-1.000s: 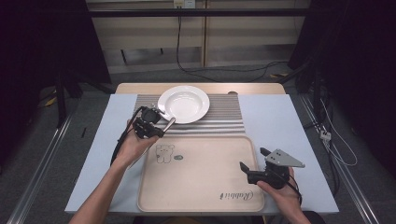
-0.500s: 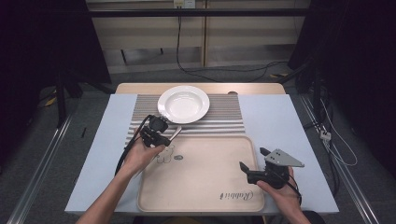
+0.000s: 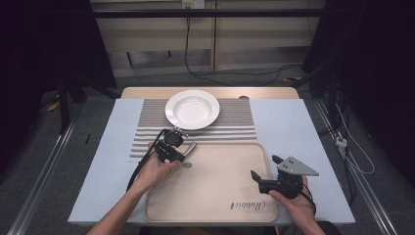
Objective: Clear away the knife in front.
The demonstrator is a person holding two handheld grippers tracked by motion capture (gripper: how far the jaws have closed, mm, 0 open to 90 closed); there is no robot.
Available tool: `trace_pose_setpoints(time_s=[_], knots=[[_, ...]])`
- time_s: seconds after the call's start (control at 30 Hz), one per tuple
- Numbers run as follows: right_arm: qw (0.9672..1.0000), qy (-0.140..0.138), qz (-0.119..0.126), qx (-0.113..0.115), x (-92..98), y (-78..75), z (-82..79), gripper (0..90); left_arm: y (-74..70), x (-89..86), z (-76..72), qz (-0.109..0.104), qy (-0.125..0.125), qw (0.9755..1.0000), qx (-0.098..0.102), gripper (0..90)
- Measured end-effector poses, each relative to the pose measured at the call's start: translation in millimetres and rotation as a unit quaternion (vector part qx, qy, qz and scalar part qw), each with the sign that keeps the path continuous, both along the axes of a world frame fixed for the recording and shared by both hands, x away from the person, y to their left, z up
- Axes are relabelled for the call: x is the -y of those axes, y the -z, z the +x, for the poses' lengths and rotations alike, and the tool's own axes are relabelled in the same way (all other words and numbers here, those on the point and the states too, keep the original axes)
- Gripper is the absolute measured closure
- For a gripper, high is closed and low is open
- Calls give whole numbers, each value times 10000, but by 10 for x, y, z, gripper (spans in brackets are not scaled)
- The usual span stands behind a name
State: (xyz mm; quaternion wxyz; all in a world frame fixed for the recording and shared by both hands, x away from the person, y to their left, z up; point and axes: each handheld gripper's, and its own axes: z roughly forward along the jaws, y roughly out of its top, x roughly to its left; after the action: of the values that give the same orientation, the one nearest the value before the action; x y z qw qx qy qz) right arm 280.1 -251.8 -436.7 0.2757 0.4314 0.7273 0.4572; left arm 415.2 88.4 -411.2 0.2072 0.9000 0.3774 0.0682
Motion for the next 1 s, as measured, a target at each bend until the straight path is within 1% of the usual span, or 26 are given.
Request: trace_pose_setpoints(time_s=[0.07,0.1,0.13,0.2,0.27,0.33,0.4,0.5,0.87,0.97,1.0], knots=[[10000,7,5,-3,1,1,4,93,3,15,-7,-21,-41,10000,-45,797],[10000,6,3,-1,1,1,3,93,2,19,-10,-18,-45,10000,-32,797],[10000,9,-5,-1,0,0,1,93,14,35,-25,43,-65,10000,-58,797],[10000,-2,-7,5,-1,-2,-3,93,34,43,-42,69,-72,9999,-74,797],[10000,-7,-9,9,1,-2,-6,93,42,40,-48,51,-87,9999,-112,797],[10000,-7,-6,6,2,-1,-3,93,69,26,-57,65,-161,9997,-157,797],[10000,-10,-7,-1,0,0,0,93,74,24,-64,88,-176,9997,-154,797],[10000,-10,-9,-4,-4,1,1,94,91,17,-78,39,-179,9995,-264,796],[10000,-24,-14,-2,-5,4,5,93,95,22,-88,14,-229,9994,-244,794],[10000,-40,-9,-9,-8,6,6,94,95,23,-82,-1,-204,9994,-269,794],[10000,-40,-13,-15,-8,6,5,94,101,22,-79,-69,-240,9993,-272,794]])
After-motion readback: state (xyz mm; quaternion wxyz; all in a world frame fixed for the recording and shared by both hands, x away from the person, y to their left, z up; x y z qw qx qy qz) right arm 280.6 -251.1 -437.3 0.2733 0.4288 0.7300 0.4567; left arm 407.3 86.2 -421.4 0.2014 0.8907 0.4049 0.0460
